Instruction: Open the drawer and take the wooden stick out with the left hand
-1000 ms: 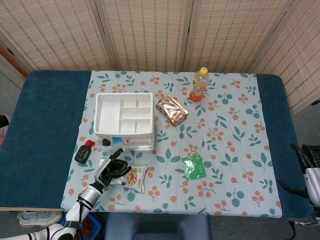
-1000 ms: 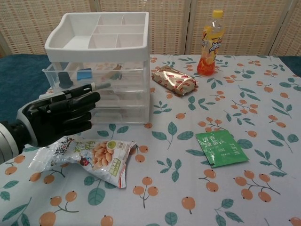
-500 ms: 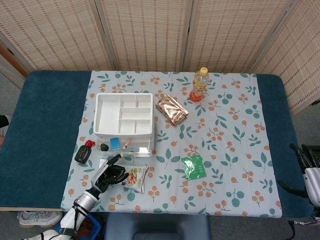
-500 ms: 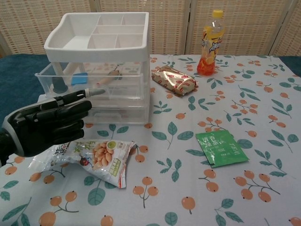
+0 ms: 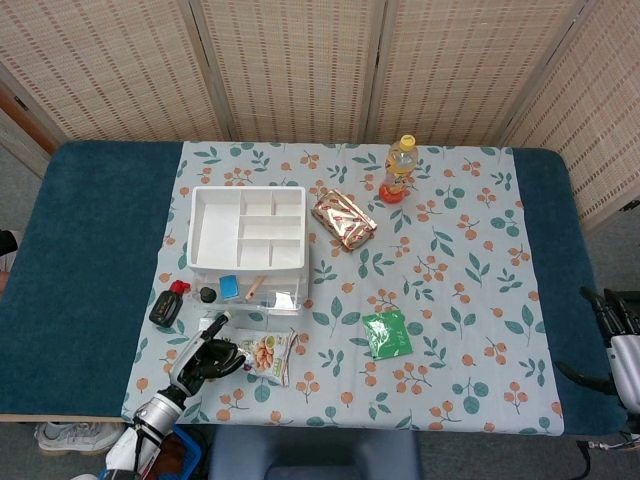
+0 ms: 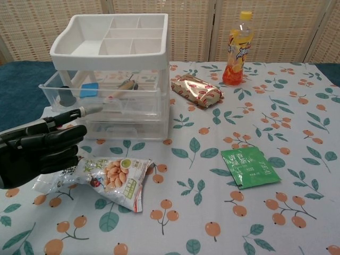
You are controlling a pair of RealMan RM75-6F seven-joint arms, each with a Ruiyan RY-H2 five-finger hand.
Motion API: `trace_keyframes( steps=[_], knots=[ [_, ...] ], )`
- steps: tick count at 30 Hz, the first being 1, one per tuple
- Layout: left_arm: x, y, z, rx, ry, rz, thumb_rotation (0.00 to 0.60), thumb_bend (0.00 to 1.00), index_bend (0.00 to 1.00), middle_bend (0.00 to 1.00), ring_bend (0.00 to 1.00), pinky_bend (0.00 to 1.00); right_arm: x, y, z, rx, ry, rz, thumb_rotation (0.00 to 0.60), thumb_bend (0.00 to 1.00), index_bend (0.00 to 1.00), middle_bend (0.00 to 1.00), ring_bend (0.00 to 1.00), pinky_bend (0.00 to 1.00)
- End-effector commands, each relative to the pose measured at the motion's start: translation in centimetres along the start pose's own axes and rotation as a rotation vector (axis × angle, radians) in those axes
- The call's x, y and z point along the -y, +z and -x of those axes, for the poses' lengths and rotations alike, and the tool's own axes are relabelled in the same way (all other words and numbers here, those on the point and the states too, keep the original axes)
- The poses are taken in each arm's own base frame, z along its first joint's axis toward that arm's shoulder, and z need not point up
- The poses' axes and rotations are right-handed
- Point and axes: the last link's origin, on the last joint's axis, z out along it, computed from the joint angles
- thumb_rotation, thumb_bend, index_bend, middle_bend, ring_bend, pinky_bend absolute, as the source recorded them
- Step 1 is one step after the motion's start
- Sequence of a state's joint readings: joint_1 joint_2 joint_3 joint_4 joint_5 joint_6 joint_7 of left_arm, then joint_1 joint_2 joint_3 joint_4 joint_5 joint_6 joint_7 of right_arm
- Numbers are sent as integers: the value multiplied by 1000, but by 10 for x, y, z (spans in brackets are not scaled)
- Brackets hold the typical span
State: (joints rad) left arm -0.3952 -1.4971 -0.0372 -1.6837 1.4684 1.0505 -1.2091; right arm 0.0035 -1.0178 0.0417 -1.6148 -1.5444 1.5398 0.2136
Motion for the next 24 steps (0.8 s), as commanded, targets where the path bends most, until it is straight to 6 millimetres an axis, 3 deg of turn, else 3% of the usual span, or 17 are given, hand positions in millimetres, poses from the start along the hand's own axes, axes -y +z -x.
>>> trace_keyframes(
  steps=[1, 9, 14, 17, 24],
  knots=[
    [-2, -10, -5, 2, 17, -21, 600, 260, 83, 875, 996, 1000, 0, 0, 0, 0, -1, 0, 600, 120, 0, 131, 84, 133],
    [-8, -39, -30, -38, 148, -64, 600, 260, 108, 874, 995, 1000, 0, -1, 0, -4, -2, -2, 600, 121, 0, 131, 84, 133],
    [-16, -56, -48, -97, 309, -56, 600, 260, 217, 874, 995, 1000, 2, 0, -5, -23, -6, -10, 600, 120, 0, 131, 84, 133],
    [-27, -67, -60, -152, 431, -33, 600, 260, 280, 874, 995, 1000, 3, 2, -7, -33, -18, -13, 600, 120, 0, 131, 84, 132],
    [-65, -84, -78, -250, 694, 37, 600, 260, 274, 874, 995, 1000, 9, 8, -16, -59, -35, -31, 600, 121, 0, 131, 84, 133]
  ],
)
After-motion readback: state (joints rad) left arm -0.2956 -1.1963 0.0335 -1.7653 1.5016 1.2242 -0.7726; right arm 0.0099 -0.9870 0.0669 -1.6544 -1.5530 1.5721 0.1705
